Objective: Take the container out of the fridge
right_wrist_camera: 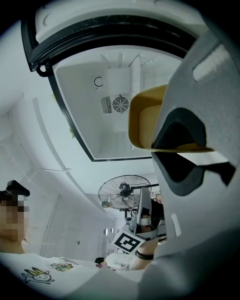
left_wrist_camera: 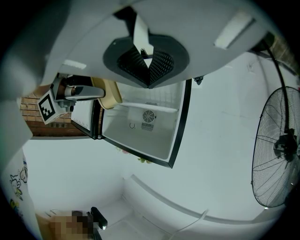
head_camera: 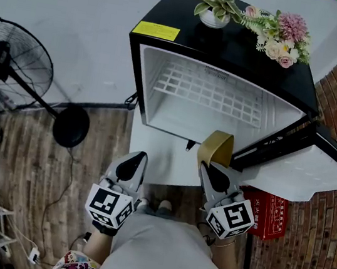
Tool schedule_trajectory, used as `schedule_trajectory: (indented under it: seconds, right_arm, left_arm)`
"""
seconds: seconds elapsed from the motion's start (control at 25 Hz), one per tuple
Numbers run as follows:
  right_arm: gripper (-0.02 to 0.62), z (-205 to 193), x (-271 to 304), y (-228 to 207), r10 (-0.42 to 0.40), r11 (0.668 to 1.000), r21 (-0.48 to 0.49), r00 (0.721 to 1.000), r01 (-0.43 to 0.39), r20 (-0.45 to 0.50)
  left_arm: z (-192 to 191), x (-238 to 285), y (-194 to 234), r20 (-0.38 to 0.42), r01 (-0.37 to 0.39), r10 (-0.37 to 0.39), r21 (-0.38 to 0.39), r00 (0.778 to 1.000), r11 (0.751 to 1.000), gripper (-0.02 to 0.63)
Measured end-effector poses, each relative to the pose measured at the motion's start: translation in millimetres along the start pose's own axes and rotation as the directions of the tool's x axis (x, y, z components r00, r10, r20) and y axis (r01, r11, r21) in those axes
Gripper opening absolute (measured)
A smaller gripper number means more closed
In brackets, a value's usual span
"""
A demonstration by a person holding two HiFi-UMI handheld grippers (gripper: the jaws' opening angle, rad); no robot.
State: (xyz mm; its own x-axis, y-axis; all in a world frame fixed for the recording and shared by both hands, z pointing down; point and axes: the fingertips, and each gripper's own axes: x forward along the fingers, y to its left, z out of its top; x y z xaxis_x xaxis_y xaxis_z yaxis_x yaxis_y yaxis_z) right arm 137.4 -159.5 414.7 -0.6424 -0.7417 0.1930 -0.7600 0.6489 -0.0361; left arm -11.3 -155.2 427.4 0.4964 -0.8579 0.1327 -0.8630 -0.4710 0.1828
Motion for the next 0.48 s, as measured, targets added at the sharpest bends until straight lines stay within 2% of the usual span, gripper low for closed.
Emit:
schedule_trajectory:
  seconds: [0.48]
  right_arm:
    - [0.012, -0.9, 1.5, -1.5, 0.0, 1.0, -0.007, 1.0, 0.0, -0.005]
  left_arm:
    - [-0.7, 1.9, 0.6, -0.005, -0.004, 0.004, 0.002, 1.0, 1.0, 0.012]
